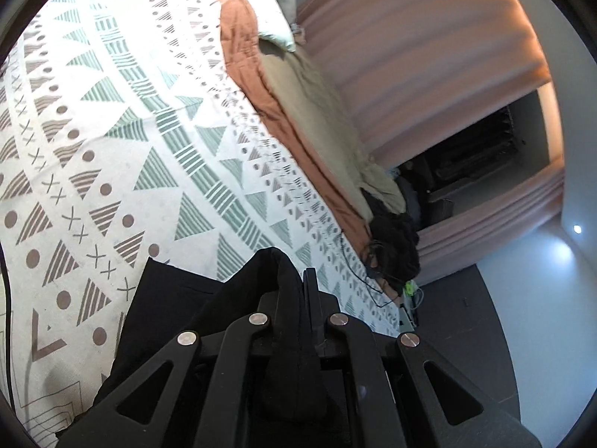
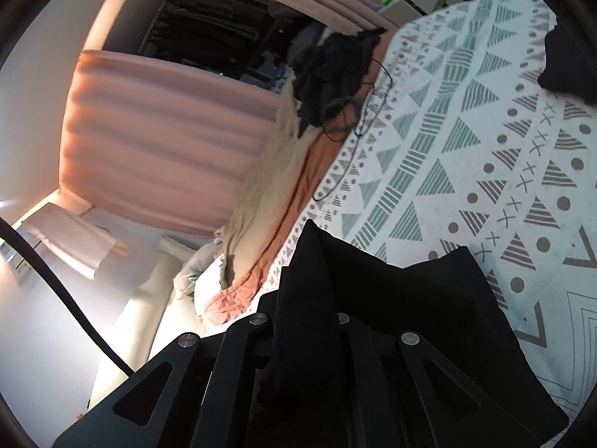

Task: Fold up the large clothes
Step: 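Lower the folded hem onto the shirt and open both tools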

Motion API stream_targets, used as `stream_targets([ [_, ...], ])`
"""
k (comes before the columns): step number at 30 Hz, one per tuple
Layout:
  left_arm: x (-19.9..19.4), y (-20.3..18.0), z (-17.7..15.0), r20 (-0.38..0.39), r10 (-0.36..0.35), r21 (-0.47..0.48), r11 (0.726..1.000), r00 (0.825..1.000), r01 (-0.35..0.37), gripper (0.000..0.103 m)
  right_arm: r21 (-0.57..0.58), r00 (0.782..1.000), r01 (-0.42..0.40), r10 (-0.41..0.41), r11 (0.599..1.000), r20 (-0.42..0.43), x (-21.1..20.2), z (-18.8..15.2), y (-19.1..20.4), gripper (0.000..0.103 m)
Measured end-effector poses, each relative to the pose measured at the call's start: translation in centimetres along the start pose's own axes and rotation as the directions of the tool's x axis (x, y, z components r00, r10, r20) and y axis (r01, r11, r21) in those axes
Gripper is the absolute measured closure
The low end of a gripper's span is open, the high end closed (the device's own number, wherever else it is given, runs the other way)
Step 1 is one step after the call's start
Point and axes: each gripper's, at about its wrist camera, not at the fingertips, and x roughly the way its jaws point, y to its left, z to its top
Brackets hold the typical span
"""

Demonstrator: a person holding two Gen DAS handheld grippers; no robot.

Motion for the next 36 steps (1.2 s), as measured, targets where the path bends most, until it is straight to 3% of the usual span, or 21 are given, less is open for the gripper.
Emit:
stream_targets([
  [7,3.4,2.8,-0.2,-0.064,0.013,-0.038,0.999,0.998,-0.015,0.097,-0.020,0.996,0.065,-0.066,0.998,-0.054,2.8,0.2,-1.6,0.099],
  [10,3.9,2.6,-0.8,-0.059,0.047,0.003,0.999,0.997,-0.047,0.094,-0.048,0.995,0.086,-0.088,0.995,-0.056,3.4,0.1,-1.3,0.098],
  [11,3.9,2.5,-1.0,-0.053,0.059,0.017,0.998,0.997,-0.058,0.094,-0.067,0.995,0.088,-0.091,0.994,-0.047,3.5,0.0,-0.9,0.093],
  [13,4.2,2.3,-1.3,-0.055,0.076,0.036,0.997,0.996,-0.074,0.093,-0.086,0.995,0.081,-0.085,0.993,-0.046,3.7,-0.2,-0.4,0.064],
  [14,4.2,2.2,-1.4,-0.056,0.082,0.043,0.996,0.995,-0.080,0.093,-0.096,0.996,0.069,-0.074,0.993,-0.047,3.8,-0.3,-0.2,0.026],
  [15,4.3,2.2,-1.5,-0.056,0.090,0.052,0.995,0.994,-0.087,0.091,-0.103,0.997,0.061,-0.065,0.993,-0.039,3.9,-0.5,-0.1,0.011],
  [17,4.4,2.1,-1.7,-0.057,0.114,0.075,0.991,0.992,-0.109,0.081,-0.100,0.997,0.055,-0.060,0.993,-0.048,4.1,-0.5,-0.1,0.011],
  [18,4.4,2.1,-1.7,-0.060,0.116,0.082,0.990,0.991,-0.111,0.060,-0.097,0.997,0.050,-0.055,0.994,-0.054,4.3,-0.6,-0.6,0.011],
  [19,4.3,2.1,-1.8,-0.063,0.106,0.082,0.992,0.992,-0.100,0.020,-0.094,0.997,0.047,-0.053,0.994,-0.055,4.4,-0.5,-0.7,0.011],
  [20,4.2,2.2,-1.7,-0.060,0.101,0.082,0.992,0.993,-0.095,0.002,-0.092,0.997,0.052,-0.058,0.994,-0.054,4.5,-0.4,-0.8,0.011],
  [26,2.9,2.1,-1.5,-0.024,0.143,0.107,0.984,0.989,-0.140,0.000,-0.117,0.994,0.078,-0.087,0.990,-0.071,4.8,-0.4,-1.5,0.011],
  [30,1.7,2.4,-1.7,-0.002,0.240,0.142,0.961,0.971,-0.237,0.000,-0.172,0.990,0.090,-0.107,0.981,-0.091,4.9,-1.0,-0.1,0.011],
  [36,-0.6,2.5,-1.3,-0.017,0.280,0.163,0.948,0.960,-0.274,0.000,-0.251,0.973,0.176,-0.208,0.952,-0.105,4.2,-1.9,2.0,0.011],
])
